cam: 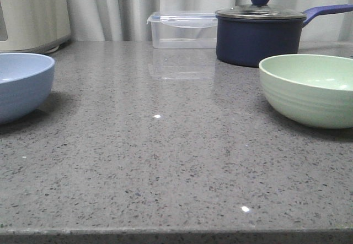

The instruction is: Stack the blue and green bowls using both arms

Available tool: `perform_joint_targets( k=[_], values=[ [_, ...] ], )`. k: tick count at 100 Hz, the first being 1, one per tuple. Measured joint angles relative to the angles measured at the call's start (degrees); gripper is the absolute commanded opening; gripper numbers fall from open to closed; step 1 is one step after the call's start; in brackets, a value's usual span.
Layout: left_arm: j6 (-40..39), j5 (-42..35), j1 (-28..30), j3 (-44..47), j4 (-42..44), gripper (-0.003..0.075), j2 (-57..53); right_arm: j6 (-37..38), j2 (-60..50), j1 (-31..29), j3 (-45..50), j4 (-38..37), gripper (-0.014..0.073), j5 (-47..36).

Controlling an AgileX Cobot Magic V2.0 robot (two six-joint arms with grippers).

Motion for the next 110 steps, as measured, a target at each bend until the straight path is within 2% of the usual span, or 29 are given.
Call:
perform_joint_targets(
  k=[110],
  values=[
    [0.0, -1.79, 0.0, 0.0, 0.0, -0.002, 0.0, 0.0, 0.0, 0.0, 0.0, 0.0, -0.008, -0.97]
  ],
)
